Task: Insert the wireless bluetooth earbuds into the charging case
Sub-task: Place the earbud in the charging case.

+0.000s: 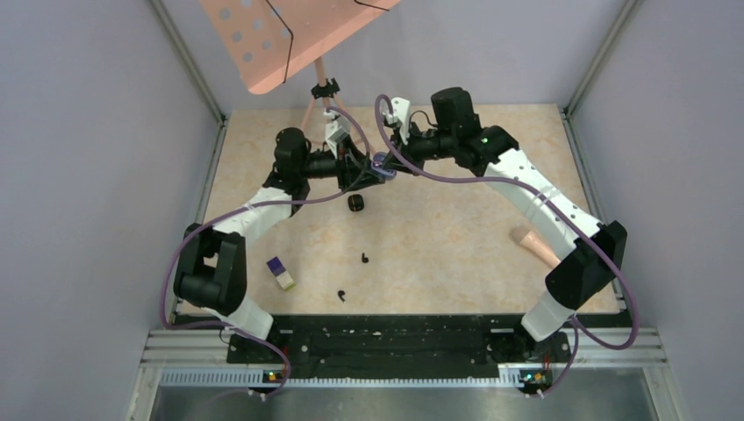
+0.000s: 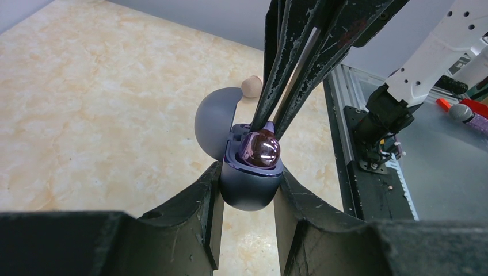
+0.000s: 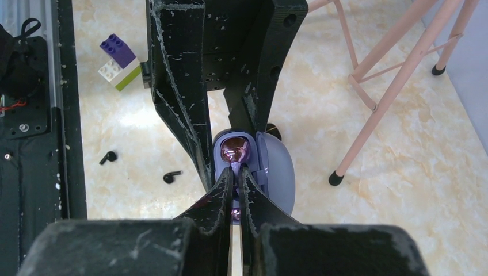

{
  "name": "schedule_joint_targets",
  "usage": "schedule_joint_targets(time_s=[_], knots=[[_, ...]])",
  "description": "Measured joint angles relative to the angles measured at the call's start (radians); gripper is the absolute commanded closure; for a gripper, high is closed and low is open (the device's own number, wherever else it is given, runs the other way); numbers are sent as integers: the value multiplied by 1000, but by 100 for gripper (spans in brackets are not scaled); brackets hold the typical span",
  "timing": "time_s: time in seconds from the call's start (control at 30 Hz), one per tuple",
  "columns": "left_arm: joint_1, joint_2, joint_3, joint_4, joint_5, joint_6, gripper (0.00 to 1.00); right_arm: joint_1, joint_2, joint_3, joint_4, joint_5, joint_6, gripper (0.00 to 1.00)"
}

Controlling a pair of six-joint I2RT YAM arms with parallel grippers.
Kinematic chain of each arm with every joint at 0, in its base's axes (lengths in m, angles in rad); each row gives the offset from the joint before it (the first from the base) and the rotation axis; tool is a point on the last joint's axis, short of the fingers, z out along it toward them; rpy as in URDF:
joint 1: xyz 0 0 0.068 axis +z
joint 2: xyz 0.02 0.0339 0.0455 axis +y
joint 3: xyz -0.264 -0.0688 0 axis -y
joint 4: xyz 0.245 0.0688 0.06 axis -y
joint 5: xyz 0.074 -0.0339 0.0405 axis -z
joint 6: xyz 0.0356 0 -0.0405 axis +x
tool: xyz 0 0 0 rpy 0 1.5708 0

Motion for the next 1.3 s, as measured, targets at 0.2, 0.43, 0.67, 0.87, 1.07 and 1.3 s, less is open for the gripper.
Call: schedule_joint_targets(time_s=[0.2, 0.43, 0.67, 0.87, 1.07, 1.3], knots=[[-7, 0, 8, -58, 10, 74, 100, 0, 0, 17, -45, 1, -33, 100], [-14, 0, 64, -206, 24, 213, 100, 1, 12, 66, -97, 0, -75, 100], [-14, 0, 68, -256, 24, 259, 100, 2, 53, 98, -154, -1, -105, 100], [-15, 0, 69, -270, 24, 264, 100, 2, 53, 98, -163, -2, -112, 100], [-15, 0, 68, -275, 23, 264, 100, 2, 53, 98, -166, -2, -127, 100], [-15, 0, 68, -275, 20, 261, 100, 2, 53, 98, -169, -2, -148, 100]])
